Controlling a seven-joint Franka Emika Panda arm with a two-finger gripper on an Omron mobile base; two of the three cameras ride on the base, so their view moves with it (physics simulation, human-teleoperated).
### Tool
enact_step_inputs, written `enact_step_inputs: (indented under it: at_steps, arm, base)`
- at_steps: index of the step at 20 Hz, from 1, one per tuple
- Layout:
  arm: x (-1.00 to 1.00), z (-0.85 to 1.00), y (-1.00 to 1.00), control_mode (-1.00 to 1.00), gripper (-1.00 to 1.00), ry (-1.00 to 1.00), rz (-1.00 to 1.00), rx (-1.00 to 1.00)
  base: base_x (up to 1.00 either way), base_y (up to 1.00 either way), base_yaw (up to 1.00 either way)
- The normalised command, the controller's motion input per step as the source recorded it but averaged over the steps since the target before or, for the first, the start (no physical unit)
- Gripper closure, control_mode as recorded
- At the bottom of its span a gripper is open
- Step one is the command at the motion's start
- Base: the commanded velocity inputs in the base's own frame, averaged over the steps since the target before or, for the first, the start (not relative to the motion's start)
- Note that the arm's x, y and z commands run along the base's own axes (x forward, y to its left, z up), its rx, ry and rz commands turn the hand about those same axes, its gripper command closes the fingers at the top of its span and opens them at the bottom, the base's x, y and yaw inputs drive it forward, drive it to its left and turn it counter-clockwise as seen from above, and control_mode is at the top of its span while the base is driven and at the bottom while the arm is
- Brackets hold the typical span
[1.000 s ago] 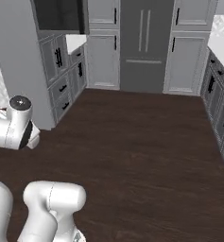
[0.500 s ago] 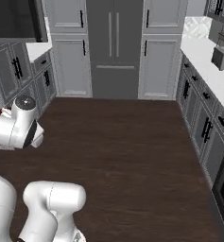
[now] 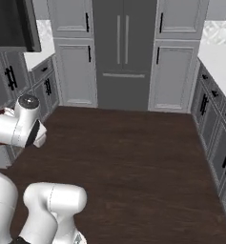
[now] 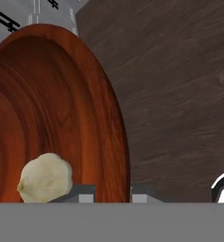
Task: Pick the garlic from the sink and place it in the bowl. Then pick the bowl and place it in the microwave. Then close the microwave door and press the start button.
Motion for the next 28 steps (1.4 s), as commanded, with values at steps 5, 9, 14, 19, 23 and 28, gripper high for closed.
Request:
enact_step_inputs:
  at_steps: [5,9,14,19,23,28]
  arm:
    - [0.00,0.00,0.00,1.00,1.00,0.00,0.00,0.00]
    - [0.00,0.00,0.00,1.00,1.00,0.00,0.00,0.00]
    - [0.00,0.00,0.00,1.00,1.00,0.00,0.00,0.00]
    - [0.00,0.00,0.00,1.00,1.00,0.00,0.00,0.00]
    - [0.00,0.00,0.00,1.00,1.00,0.00,0.00,0.00]
    - [0.00,0.00,0.00,1.00,1.00,0.00,0.00,0.00]
  base:
    - [1.00,-0.31,0.25]
    - [1.00,-0.51,0.23]
    - [1.00,-0.40,0.30]
    - [1.00,-0.36,0.39]
    - [1.00,-0.51,0.37]
    - [1.00,-0.44,0.39]
